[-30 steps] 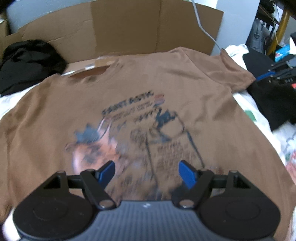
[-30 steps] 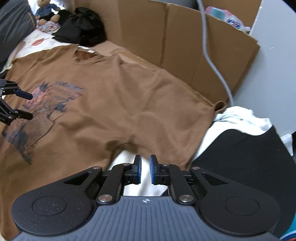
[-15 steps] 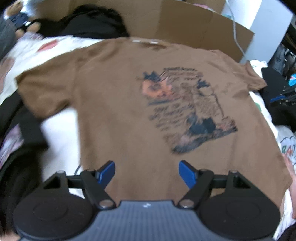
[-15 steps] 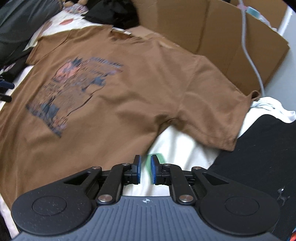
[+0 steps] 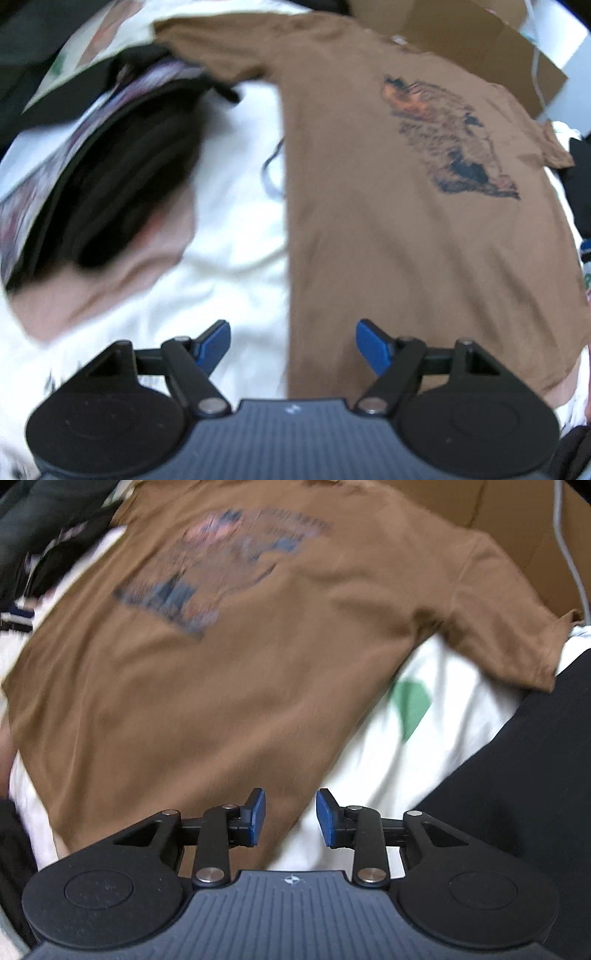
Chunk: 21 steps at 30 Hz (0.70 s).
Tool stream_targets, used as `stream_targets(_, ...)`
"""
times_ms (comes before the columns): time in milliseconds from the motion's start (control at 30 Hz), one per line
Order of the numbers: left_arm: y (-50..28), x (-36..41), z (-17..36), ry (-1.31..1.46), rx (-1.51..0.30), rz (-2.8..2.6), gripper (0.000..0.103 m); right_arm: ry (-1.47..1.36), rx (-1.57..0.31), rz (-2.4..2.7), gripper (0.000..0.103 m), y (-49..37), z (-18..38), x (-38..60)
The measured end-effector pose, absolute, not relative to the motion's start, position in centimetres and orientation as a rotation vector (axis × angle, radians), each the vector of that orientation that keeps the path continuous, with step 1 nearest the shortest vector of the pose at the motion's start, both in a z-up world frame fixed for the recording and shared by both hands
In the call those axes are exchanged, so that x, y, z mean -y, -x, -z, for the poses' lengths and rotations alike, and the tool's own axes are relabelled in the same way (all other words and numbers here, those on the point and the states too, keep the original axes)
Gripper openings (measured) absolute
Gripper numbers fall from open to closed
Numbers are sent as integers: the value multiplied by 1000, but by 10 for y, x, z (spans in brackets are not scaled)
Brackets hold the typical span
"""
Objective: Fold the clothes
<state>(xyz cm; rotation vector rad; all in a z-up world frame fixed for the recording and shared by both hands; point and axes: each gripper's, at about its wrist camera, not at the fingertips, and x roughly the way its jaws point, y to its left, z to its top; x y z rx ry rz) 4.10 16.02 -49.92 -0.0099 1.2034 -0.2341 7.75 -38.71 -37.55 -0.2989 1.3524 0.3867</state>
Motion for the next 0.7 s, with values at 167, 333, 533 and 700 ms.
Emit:
stream_targets(167, -21, -179, 509, 91, -1245, 230, 55, 291, -1402, -386, 35, -63, 385, 392)
stream_targets(333, -9, -180, 515, 112, -1270, 234, 56, 207, -1452, -402, 35, -49, 391, 397)
stream_targets(533, -1, -185, 525, 157, -1288, 231, 58, 150, -1516, -430, 35, -31, 400, 396)
stream_targets(700, 3, -185, 524, 191, -1277, 227, 45, 109, -1544, -439, 35, -20, 403, 397)
